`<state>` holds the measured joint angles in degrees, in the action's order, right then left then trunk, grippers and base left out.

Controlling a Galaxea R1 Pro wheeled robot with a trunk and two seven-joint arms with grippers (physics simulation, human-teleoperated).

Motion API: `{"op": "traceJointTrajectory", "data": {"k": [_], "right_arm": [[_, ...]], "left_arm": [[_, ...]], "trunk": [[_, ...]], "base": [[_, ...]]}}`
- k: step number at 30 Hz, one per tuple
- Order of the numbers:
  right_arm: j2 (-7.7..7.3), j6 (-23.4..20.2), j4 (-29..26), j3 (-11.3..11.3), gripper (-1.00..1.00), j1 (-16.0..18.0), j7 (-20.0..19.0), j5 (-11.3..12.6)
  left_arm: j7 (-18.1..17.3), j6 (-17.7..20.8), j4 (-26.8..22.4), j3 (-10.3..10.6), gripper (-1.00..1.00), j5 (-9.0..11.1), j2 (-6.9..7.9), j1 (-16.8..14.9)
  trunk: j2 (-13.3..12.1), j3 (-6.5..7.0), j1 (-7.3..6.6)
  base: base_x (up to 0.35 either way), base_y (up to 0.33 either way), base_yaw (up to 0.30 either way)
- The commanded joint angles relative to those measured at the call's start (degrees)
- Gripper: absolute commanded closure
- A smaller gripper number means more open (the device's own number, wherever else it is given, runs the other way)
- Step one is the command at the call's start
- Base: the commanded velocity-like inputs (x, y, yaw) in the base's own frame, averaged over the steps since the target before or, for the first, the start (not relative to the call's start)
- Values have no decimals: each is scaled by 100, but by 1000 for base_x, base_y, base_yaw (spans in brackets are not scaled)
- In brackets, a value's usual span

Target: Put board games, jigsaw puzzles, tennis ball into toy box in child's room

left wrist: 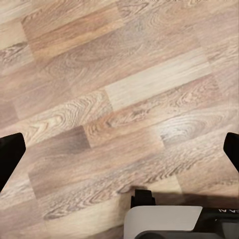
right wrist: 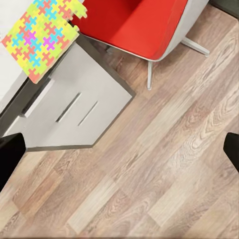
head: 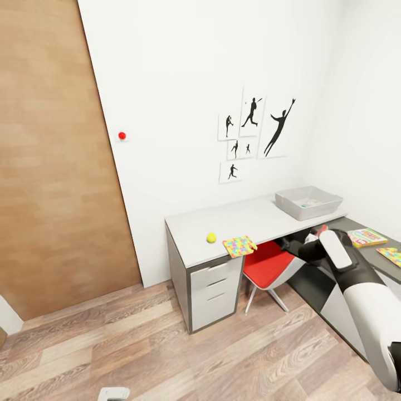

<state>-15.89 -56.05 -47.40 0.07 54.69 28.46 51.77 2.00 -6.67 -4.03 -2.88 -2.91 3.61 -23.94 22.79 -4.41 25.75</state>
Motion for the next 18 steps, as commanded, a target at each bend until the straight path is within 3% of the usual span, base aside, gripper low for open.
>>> {"op": "traceJointTrajectory", "data": {"k": [1,18], "right_arm": [[-1,-9,-5,1,-100,-5,35,58],[-2,-10,2,1,-100,-50,-58,64]], "left_arm": [[11,-32,7,-28,-100,-30,-1,-6],[11,-83,6,-28,-100,-26,-1,-6]], "trunk": [[13,-13,3],[13,-13,3]], "base": [[-27,6,0],[-4,1,0]]}}
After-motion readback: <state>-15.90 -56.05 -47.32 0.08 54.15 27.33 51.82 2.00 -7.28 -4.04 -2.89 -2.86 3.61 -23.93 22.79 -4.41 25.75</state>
